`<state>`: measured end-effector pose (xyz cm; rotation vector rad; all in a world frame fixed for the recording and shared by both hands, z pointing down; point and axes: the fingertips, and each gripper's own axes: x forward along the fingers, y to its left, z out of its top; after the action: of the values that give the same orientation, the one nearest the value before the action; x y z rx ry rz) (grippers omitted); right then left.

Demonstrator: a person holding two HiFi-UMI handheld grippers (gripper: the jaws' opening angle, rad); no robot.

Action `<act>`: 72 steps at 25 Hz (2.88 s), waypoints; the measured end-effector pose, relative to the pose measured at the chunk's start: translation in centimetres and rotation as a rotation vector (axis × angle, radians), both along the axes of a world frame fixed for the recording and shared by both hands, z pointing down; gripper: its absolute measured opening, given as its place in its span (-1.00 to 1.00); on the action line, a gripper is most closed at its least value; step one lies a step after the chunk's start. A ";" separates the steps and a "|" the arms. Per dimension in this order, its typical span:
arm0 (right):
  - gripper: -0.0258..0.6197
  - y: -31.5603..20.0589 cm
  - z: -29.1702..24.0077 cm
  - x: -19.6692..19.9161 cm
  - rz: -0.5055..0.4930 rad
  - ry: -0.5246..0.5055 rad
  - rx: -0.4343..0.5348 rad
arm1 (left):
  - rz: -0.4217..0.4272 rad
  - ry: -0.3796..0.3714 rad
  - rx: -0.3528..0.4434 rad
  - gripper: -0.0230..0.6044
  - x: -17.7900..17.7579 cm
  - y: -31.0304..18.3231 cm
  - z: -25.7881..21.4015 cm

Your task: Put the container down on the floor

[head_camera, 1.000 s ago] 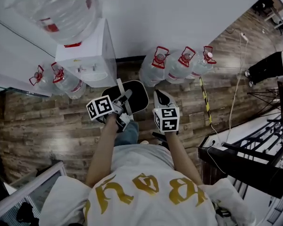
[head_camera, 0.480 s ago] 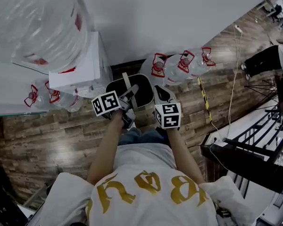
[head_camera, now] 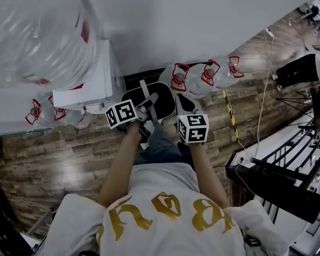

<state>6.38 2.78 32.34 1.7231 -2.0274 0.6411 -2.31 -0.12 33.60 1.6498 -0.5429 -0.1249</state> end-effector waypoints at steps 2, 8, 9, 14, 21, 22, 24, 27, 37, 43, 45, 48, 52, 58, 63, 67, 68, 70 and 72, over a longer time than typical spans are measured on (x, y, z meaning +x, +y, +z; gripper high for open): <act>-0.84 -0.3 0.9 -0.1 -0.010 -0.007 -0.016 | -0.003 -0.006 -0.014 -0.72 0.2 -0.3 0.7; -0.84 -2.2 3.2 0.4 -0.026 -0.020 -0.054 | 0.007 -0.024 -0.041 -0.72 1.1 -1.4 2.5; -0.83 -2.6 3.5 0.5 -0.030 -0.020 -0.059 | 0.011 -0.025 -0.042 -0.72 1.2 -1.7 2.9; -0.84 -3.6 5.3 1.0 -0.067 -0.026 -0.091 | 0.020 -0.050 -0.052 -0.72 1.7 -2.6 5.1; -0.84 -4.9 8.8 1.5 -0.122 -0.046 -0.142 | 0.027 -0.124 -0.089 -0.72 2.4 -4.1 9.7; -0.83 -5.3 9.4 1.7 -0.125 -0.048 -0.149 | 0.027 -0.133 -0.092 -0.72 2.5 -4.5 10.4; -0.84 -5.9 10.5 1.7 -0.134 -0.051 -0.166 | 0.027 -0.148 -0.102 -0.72 2.5 -5.0 11.8; -0.83 -6.0 12.1 1.9 -0.154 -0.053 -0.200 | 0.030 -0.164 -0.137 -0.73 2.3 -5.2 13.9; -0.84 -7.8 18.4 2.1 -0.251 -0.042 -0.281 | 0.004 -0.237 -0.195 -0.73 2.0 -7.2 21.3; -0.83 -8.5 21.2 0.9 -0.326 -0.048 -0.298 | -0.005 -0.288 -0.190 -0.73 1.9 -8.2 24.9; -0.83 -8.6 22.3 0.3 -0.345 -0.055 -0.305 | -0.007 -0.304 -0.191 -0.73 1.8 -8.4 26.3; -0.83 -8.7 24.6 -0.7 -0.365 -0.093 -0.319 | -0.013 -0.325 -0.202 -0.73 1.6 -8.5 28.8; -0.84 -8.4 27.9 -1.3 -0.395 -0.082 -0.352 | -0.008 -0.352 -0.223 -0.73 1.4 -8.2 32.1; -0.84 -8.3 32.2 -1.7 -0.411 -0.061 -0.389 | 0.032 -0.423 -0.233 -0.73 0.9 -7.4 36.9; -0.83 -7.6 35.1 -1.4 -0.390 -0.072 -0.416 | 0.032 -0.455 -0.235 -0.73 0.7 -7.6 40.2; -0.84 -7.2 37.6 -1.5 -0.376 -0.089 -0.431 | 0.031 -0.480 -0.246 -0.73 0.5 -8.0 43.2; -0.83 -7.2 38.2 -1.4 -0.369 -0.095 -0.438 | 0.034 -0.490 -0.246 -0.73 0.5 -8.1 43.9; -0.84 -7.3 39.3 -1.5 -0.360 -0.104 -0.447 | 0.037 -0.509 -0.244 -0.73 0.3 -8.3 45.3; -0.83 -7.5 40.1 -1.8 -0.362 -0.105 -0.447 | 0.040 -0.527 -0.242 -0.73 0.1 -8.3 46.5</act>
<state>4.55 -4.68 72.48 1.0581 -1.9985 0.9821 -2.24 -8.38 80.09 1.4500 -0.8844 0.4027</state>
